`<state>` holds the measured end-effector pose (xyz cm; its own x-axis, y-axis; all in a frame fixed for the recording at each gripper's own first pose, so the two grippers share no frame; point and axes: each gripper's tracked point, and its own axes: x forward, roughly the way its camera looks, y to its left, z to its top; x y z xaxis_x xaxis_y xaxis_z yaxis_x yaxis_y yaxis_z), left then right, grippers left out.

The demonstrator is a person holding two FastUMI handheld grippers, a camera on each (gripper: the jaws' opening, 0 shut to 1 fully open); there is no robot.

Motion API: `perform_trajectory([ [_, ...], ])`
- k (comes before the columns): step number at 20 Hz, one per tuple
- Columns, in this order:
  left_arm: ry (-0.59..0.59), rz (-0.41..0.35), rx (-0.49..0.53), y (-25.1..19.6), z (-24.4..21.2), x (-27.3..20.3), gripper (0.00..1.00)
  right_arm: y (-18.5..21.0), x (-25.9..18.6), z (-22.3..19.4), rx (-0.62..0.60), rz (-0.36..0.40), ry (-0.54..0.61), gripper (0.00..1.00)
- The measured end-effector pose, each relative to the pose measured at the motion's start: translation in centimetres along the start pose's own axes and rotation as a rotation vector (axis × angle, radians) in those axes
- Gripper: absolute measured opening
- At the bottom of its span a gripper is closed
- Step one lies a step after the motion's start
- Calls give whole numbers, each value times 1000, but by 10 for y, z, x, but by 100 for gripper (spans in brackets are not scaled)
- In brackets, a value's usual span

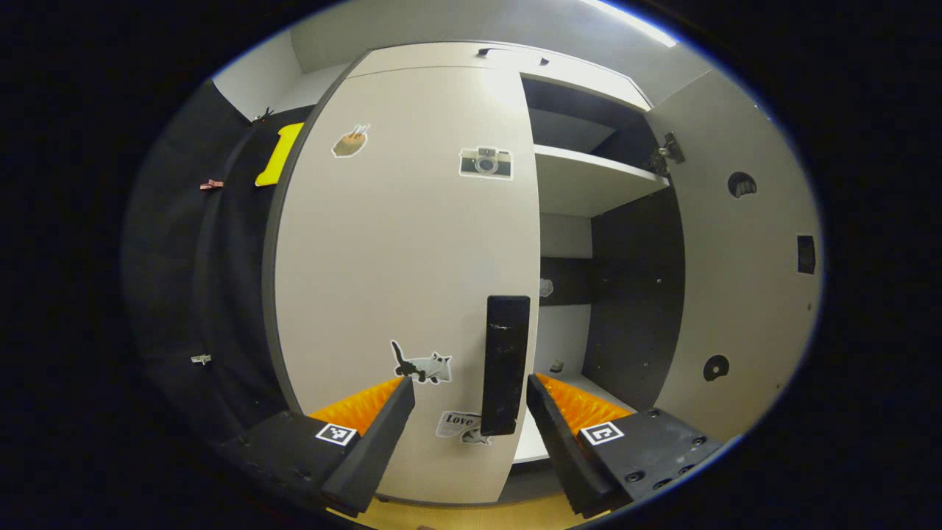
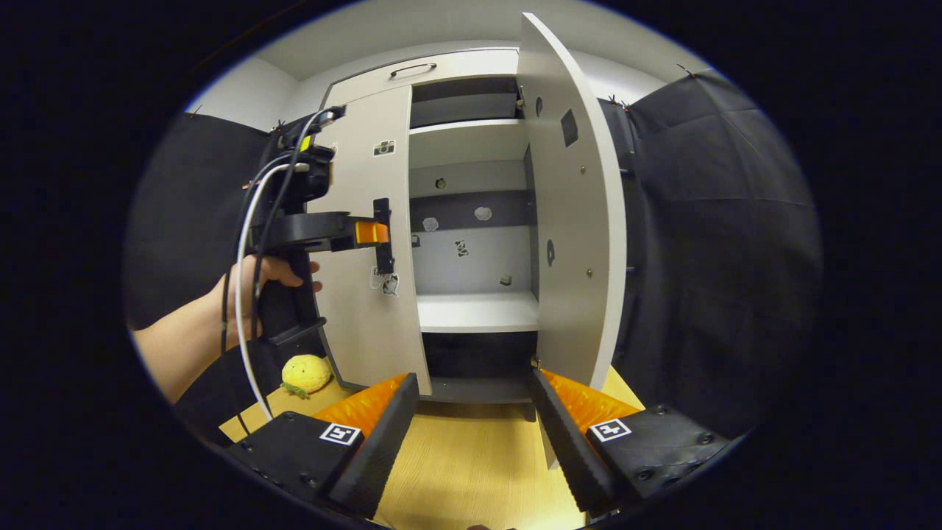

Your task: Open the right door of the double-door shoe cabinet with the right hand, and open the left door with the left hand.

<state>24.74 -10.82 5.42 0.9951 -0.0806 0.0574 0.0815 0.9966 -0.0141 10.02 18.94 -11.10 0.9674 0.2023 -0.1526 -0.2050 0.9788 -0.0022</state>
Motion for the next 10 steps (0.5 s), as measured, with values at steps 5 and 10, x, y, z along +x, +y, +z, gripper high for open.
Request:
perform_trajectory([
  [5,24,8,-10,-10,-8,22,88,1,16,-11,-58,35,32,96],
  [10,47,30,-90,-11,-7,30,67,2,27,-10,-42,78,28,97],
])
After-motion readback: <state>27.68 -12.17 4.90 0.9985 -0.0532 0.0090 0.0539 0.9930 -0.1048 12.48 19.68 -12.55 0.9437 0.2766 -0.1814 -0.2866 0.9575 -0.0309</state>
